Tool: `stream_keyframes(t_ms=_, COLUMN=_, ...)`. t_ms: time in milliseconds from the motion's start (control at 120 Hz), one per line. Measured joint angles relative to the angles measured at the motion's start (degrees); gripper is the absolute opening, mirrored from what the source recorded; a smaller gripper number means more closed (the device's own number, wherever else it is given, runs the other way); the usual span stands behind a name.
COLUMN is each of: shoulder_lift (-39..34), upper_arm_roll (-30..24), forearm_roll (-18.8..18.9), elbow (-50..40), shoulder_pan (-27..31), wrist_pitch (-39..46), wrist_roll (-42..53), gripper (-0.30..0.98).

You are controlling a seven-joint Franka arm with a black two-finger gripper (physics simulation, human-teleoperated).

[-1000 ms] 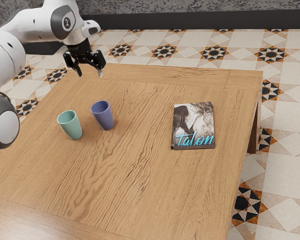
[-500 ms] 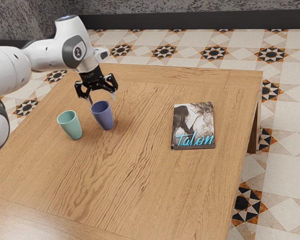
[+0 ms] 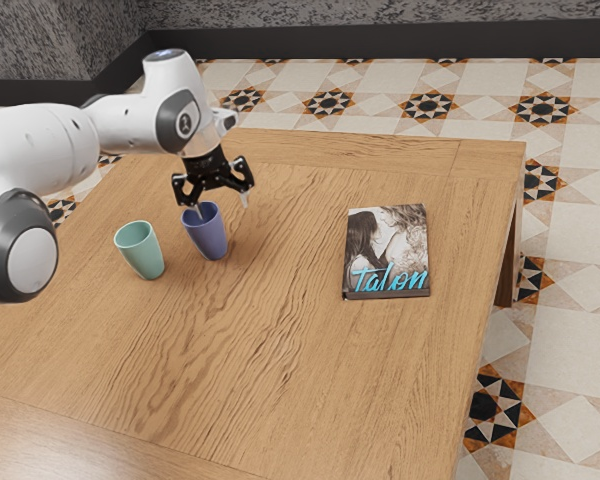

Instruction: Place the right cup onto the left cup

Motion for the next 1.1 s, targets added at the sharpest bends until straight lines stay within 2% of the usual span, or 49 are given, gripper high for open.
stream_keyframes(t_ms=200, shoulder_lift=0.83, upper_arm_roll=0.00, forearm_roll=-0.02, elbow=-0.08, shoulder_pan=0.05, wrist_pitch=0.84, wrist_roll=-2.04, gripper=0.60)
stream_keyframes(t_ms=408, shoulder_lift=0.80, upper_arm_roll=0.07, forearm_roll=-0.03, elbow=-0.77, shoulder_pan=0.48, wrist_pitch=1.38, wrist_roll=-3.56, gripper=0.32)
stream_keyframes(t_ms=675, shoulder_lift=0.78, upper_arm_roll=0.47, forearm_roll=-0.02, elbow=-1.03, shoulder_pan=0.53, wrist_pitch=1.20, wrist_roll=-4.83, gripper=0.02)
stream_keyframes(t_ms=883, shoulder_lift=0.78, upper_arm_roll=0.69, forearm_roll=0.02, elbow=-1.24, shoulder_pan=0.52, wrist_pitch=1.01, wrist_roll=-5.51, gripper=-0.06)
stream_keyframes(t_ms=1100, shoulder_lift=0.67, upper_arm_roll=0.70, forearm_roll=0.12, elbow=-1.10, shoulder_pan=0.45, wrist_pitch=0.92, wrist_roll=-6.10, gripper=-0.09)
